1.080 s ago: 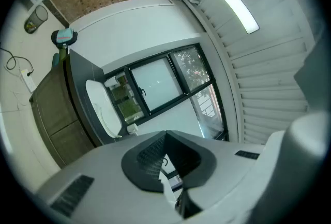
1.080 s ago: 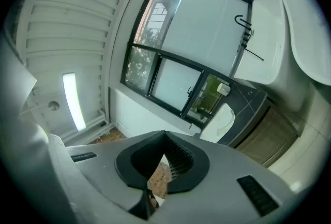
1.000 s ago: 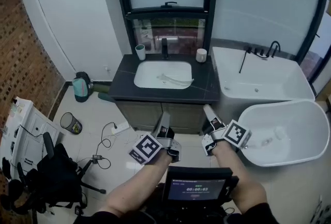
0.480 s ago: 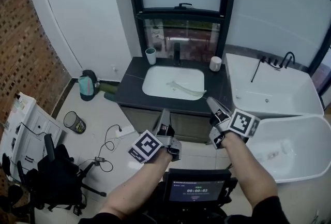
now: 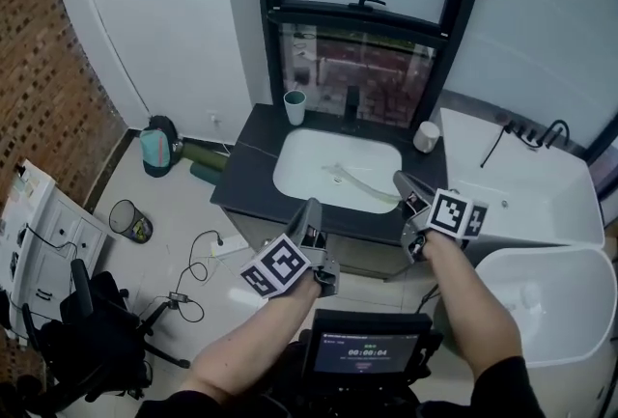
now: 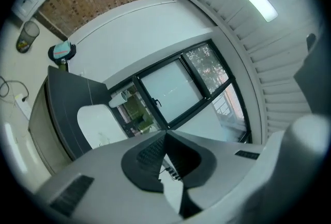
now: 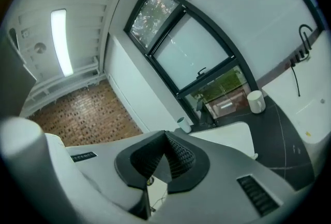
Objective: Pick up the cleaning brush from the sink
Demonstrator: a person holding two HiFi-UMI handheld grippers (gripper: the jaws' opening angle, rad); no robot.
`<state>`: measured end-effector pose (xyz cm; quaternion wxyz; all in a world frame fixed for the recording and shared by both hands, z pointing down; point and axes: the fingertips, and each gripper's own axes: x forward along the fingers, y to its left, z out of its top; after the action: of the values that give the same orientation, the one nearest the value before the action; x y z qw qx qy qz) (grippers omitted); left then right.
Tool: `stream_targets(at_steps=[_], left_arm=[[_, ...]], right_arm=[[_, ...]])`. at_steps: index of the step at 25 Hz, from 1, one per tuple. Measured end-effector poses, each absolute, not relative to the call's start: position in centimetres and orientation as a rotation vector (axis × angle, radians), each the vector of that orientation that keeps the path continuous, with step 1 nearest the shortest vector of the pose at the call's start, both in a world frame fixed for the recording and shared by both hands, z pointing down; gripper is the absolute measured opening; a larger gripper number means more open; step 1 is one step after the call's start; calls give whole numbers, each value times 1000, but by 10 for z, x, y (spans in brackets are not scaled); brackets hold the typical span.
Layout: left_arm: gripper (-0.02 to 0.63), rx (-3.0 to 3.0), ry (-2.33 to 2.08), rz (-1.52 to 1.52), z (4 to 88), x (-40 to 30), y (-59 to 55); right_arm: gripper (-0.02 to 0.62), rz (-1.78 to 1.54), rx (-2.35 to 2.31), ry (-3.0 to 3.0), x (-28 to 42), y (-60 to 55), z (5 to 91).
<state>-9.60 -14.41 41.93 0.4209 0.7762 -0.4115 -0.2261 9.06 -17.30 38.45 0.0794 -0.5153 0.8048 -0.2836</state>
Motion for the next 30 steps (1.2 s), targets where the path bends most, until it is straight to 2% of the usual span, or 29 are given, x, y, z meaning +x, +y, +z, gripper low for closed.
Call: stream_targets(at_steps=[8, 10, 16, 21, 22, 23, 30], left_arm=[[11, 2170, -1389, -222, 419, -57, -308], [11, 2168, -1433, -155, 419, -36, -346], [12, 2028, -1537, 61, 445, 9, -438], [12, 1930, -1493, 214, 497, 15, -496], [12, 1915, -1481, 235, 508, 17, -507], [12, 1901, -1466, 261, 521, 18, -516], [21, 1853, -1399, 427, 615, 18, -581]], right_arm=[[9, -849, -1519, 2765, 121, -340, 419], [55, -866, -1484, 2871, 134, -380, 426], [55, -958, -1377, 3161, 160, -485, 461], [57, -1121, -1304, 3351, 150, -545, 535], [109, -1165, -1318, 3371, 151, -556, 553], [129, -1219, -1327, 3382, 152, -564, 572], [129, -1454, -1422, 3487, 149, -619, 710]])
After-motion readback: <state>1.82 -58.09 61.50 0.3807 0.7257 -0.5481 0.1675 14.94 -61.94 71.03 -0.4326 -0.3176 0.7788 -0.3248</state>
